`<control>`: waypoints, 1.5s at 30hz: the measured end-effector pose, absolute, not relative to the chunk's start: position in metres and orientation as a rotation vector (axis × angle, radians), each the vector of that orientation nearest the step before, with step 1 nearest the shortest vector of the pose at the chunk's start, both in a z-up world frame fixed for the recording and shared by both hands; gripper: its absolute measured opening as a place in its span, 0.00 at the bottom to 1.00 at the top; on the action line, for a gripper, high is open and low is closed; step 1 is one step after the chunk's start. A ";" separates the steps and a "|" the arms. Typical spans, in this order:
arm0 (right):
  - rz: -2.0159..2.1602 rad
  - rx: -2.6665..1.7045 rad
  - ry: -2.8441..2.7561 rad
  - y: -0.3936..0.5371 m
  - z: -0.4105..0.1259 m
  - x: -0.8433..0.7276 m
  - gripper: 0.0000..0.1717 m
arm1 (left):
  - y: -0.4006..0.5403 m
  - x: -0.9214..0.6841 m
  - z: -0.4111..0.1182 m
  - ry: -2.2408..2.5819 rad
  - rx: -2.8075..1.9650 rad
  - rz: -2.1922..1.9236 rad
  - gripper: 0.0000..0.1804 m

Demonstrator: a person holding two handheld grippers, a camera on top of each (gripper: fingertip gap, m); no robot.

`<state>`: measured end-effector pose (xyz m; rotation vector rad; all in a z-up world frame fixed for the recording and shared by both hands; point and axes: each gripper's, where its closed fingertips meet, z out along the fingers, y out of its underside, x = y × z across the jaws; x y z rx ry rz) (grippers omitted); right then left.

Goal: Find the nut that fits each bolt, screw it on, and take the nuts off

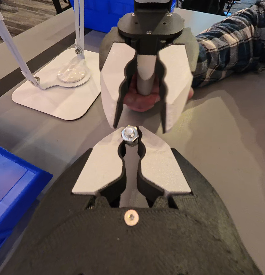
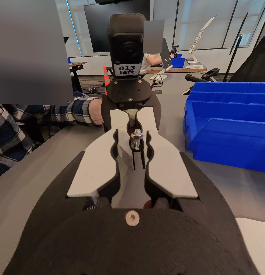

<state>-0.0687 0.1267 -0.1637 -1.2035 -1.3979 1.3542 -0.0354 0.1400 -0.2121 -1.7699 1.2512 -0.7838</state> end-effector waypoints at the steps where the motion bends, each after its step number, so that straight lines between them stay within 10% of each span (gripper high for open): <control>1: 1.352 -1.214 -1.400 0.128 -0.166 -0.069 0.17 | 0.140 -0.035 -0.212 1.256 -1.768 -0.782 0.06; 13: 1.273 -1.223 -1.416 0.129 -0.168 -0.071 0.09 | 0.138 -0.031 -0.207 1.264 -1.701 -0.762 0.07; 18: 1.250 -1.173 -1.327 0.135 -0.139 -0.056 0.09 | 0.148 -0.034 -0.216 1.236 -1.731 -0.702 0.28; 21: 1.170 -1.136 -1.281 0.139 -0.102 -0.031 0.09 | 0.142 -0.037 -0.214 1.279 -1.687 -0.724 0.00; 30: 0.476 -1.198 -0.785 0.221 0.038 0.196 0.09 | 0.140 -0.033 -0.217 1.341 -1.676 -0.607 0.00; 45: 0.018 -1.991 -0.501 0.347 -0.135 0.384 0.09 | 0.142 -0.036 -0.226 1.373 -1.691 -0.584 0.00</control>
